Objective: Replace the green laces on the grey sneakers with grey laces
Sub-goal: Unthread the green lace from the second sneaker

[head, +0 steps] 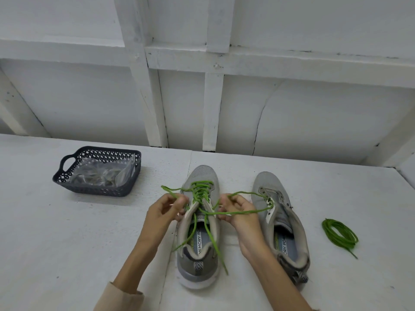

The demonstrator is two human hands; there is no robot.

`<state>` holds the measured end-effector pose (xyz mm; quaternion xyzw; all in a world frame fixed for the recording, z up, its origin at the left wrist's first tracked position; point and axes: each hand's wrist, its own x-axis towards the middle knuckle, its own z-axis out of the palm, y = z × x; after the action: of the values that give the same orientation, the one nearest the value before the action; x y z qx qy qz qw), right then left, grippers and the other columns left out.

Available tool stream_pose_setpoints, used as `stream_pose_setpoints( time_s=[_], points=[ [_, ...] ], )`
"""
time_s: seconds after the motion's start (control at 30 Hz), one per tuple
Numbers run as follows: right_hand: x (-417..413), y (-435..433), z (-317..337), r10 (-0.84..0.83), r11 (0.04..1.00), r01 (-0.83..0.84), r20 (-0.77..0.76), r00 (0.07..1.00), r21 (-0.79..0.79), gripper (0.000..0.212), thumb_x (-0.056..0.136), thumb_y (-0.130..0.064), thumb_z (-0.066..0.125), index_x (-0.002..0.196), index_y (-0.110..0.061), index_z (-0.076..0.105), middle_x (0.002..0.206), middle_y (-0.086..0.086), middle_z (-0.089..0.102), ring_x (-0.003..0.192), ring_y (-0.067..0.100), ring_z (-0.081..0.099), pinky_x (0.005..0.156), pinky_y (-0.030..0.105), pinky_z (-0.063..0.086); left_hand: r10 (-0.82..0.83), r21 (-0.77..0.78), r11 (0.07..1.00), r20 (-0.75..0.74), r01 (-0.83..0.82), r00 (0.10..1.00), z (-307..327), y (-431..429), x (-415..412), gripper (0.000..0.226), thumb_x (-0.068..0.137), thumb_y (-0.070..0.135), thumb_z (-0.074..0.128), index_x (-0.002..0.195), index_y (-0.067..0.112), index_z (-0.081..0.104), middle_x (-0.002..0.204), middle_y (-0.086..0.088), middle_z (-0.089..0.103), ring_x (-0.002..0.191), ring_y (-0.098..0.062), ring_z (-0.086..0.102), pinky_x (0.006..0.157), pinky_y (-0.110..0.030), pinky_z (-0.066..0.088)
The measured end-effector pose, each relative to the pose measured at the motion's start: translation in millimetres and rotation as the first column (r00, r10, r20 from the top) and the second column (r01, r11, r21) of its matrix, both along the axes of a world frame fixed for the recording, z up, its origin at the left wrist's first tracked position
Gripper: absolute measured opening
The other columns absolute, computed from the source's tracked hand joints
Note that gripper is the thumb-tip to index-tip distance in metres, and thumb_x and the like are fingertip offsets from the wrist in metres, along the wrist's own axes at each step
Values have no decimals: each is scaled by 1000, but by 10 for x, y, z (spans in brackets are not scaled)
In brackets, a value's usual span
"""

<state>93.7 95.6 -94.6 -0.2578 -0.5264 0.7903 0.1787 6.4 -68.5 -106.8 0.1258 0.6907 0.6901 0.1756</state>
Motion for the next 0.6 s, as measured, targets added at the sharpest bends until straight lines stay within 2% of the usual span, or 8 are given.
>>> stream_pose_setpoints(
  time_s=[0.07, 0.13, 0.2, 0.3, 0.4, 0.47, 0.53, 0.6],
  points=[
    [26, -29, 5, 108, 991, -108, 16, 994, 72, 7, 82, -1, 70, 89, 0, 69, 76, 4, 69, 68, 6, 63, 67, 16, 51, -87, -60, 995, -27, 85, 996, -7, -40, 20, 20, 81, 30, 67, 90, 12, 72, 101, -3, 74, 86, -10, 65, 73, -18, 52],
    [21, -18, 36, 145, 980, -146, 13, 989, 134, 3, 81, 2, 70, 82, 0, 68, 71, 3, 66, 66, 7, 60, 66, 16, 49, -74, -44, 996, -51, 72, 996, -8, -47, 4, 11, 85, 21, 67, 83, 11, 69, 100, -5, 74, 88, -17, 66, 72, -21, 53],
    [-8, -6, 25, 52, 992, -50, -18, 998, 113, 12, 88, 0, 64, 77, -5, 60, 67, 3, 61, 62, 11, 58, 61, 20, 51, 37, 20, 999, -31, -36, 999, 7, -12, -29, 12, 93, 14, 60, 84, 5, 61, 97, -9, 74, 77, -20, 66, 64, -25, 55],
    [-21, -8, -30, -110, 994, 108, -57, 992, -33, 12, 96, -7, 55, 84, -5, 55, 70, 4, 62, 61, 13, 61, 56, 24, 55, 153, 97, 983, 26, -155, 988, 47, 23, -31, 19, 96, 21, 57, 92, 2, 58, 97, -8, 71, 73, -18, 66, 61, -27, 56],
    [33, -60, 6, 46, 997, -43, -40, 998, 59, 1, 89, -5, 64, 88, -5, 64, 72, 1, 67, 66, 9, 62, 65, 17, 53, -29, 2, 1000, -44, 29, 999, 8, 22, 33, 31, 82, 31, 66, 94, 2, 68, 100, -6, 72, 85, -8, 65, 71, -19, 53],
    [46, -59, 47, 156, 981, -152, -24, 988, 120, 6, 83, 1, 68, 87, -3, 69, 74, 2, 70, 71, 7, 64, 70, 15, 52, -59, -25, 998, -83, 57, 995, -14, 20, 45, 28, 81, 27, 70, 92, 2, 70, 98, -4, 73, 85, -8, 66, 73, -18, 51],
    [30, -32, 66, 133, 984, -128, -35, 990, 123, 7, 85, 3, 66, 83, -4, 68, 71, 1, 68, 68, 9, 63, 67, 17, 53, 63, 26, 998, -83, -61, 995, -22, 32, 12, 17, 87, 20, 70, 87, 4, 68, 90, -8, 72, 78, -12, 65, 67, -21, 53],
    [8, -9, 42, -2, 999, 5, -79, 997, 36, 10, 92, -1, 59, 83, -4, 62, 69, 3, 65, 63, 11, 62, 61, 22, 55, 215, 109, 971, -1, -214, 977, -15, 57, 10, 11, 93, 14, 62, 85, 6, 64, 84, -7, 70, 72, -14, 65, 61, -23, 55]
  ],
)
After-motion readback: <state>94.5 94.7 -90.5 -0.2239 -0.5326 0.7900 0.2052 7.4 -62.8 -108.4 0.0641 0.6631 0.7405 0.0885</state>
